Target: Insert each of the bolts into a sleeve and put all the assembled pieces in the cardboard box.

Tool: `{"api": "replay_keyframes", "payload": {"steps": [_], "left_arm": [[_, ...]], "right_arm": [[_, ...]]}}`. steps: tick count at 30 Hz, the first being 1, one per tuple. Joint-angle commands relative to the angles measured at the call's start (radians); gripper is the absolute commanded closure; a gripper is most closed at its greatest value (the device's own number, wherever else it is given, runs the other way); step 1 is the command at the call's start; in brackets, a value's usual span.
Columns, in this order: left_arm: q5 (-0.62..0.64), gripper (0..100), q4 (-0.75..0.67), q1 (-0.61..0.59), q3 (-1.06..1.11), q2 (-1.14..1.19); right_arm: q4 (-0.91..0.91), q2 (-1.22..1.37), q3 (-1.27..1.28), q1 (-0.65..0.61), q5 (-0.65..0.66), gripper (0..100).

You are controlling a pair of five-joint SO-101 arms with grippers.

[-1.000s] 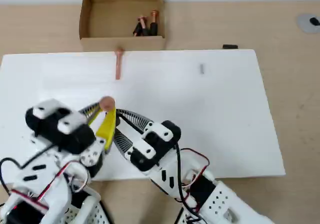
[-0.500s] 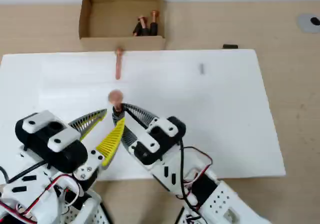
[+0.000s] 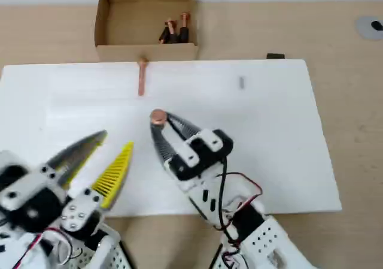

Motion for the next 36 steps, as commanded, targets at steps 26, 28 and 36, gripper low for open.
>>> {"api": "replay_keyframes", "payload": {"steps": [26,28,36], "left_arm": [[0.029,85,-0.163,-0.658,0.288,0.622],[0.018,85,-0.176,-0.657,0.321,0.622],[0.014,85,-0.178,-0.654,0.339,0.624]], "right_arm": [[0.095,1.998,-2.101,0.395,0.087,98.9],[0.097,2.124,-2.244,0.404,0.087,98.9],[0.098,2.585,-2.735,0.384,0.087,98.9]]}}
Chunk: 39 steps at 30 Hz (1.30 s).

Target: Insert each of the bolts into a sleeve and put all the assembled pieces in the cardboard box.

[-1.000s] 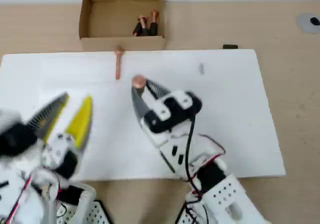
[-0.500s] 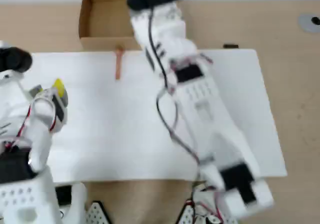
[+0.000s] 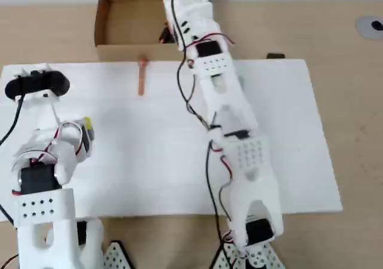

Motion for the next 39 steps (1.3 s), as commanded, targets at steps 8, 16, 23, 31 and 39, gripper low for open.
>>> {"api": "replay_keyframes", "payload": {"steps": [8,16,23,31,39], "left_arm": [[-0.008,85,-0.012,-0.008,0.025,0.002],[-0.006,85,-0.011,-0.008,0.091,0.002],[0.055,85,-0.018,-0.009,0.049,0.001],[0.126,85,-0.012,-0.006,-0.043,0.005],[0.227,85,-0.077,0.138,-0.301,0.386]], "right_arm": [[0.057,0.378,-0.443,-0.008,0.038,98.5],[0.273,0.404,-0.573,-0.01,0.035,85.3],[0.457,0.404,-0.691,-0.012,0.04,78.9],[0.647,0.363,-0.811,-0.008,0.035,79.2],[1.119,-0.022,-0.809,0.024,-0.121,79.3]]}}
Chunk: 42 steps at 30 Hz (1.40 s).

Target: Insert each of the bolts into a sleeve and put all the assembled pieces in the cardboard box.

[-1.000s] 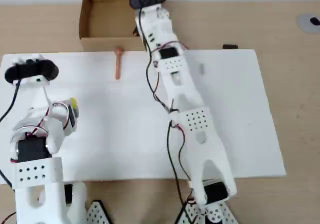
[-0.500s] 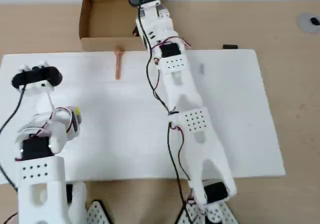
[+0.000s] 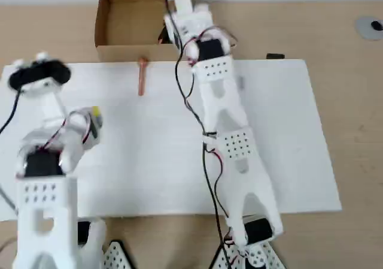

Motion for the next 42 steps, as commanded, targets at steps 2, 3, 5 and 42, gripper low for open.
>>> {"api": "replay_keyframes", "payload": {"steps": [2,3,5,42], "left_arm": [[0.075,85,-0.046,0.026,-0.298,0.389],[0.086,85,-0.043,0.029,-0.384,0.49],[0.091,85,-0.009,0.04,-0.563,0.684],[0.014,85,0.44,0.19,-2.252,1.986]], "right_arm": [[0.313,-0.329,-0.056,0.042,-0.103,79.3],[0.371,-0.375,-0.056,0.054,-0.112,79.3],[0.465,-0.46,-0.056,0.087,-0.126,79.3],[0.723,-0.765,-0.05,0.648,-0.068,79.3]]}}
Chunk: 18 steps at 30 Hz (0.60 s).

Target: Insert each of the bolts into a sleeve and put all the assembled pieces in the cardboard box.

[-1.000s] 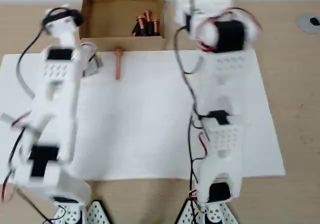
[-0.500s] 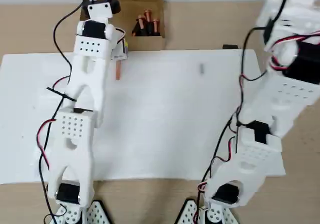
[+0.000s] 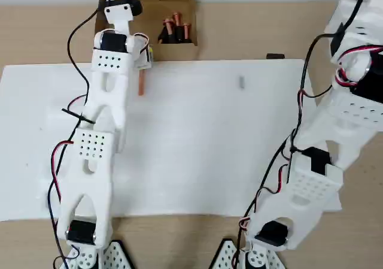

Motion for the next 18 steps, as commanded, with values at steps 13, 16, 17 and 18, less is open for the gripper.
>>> {"api": "replay_keyframes", "payload": {"steps": [13,16,17,18], "left_arm": [[-0.003,85,-0.041,-0.011,-0.048,0.108],[-0.003,85,-0.043,-0.012,-0.051,0.125],[-0.003,85,-0.044,-0.012,-0.051,0.125],[-0.003,85,-0.052,-0.012,-0.051,0.127]], "right_arm": [[0.014,-0.054,-0.031,0.01,0.008,79.3],[0.014,-0.054,-0.033,0.01,0.008,79.3],[0.014,-0.054,-0.033,0.01,0.008,79.3],[0.014,-0.054,-0.033,0.01,0.008,79.3]]}}
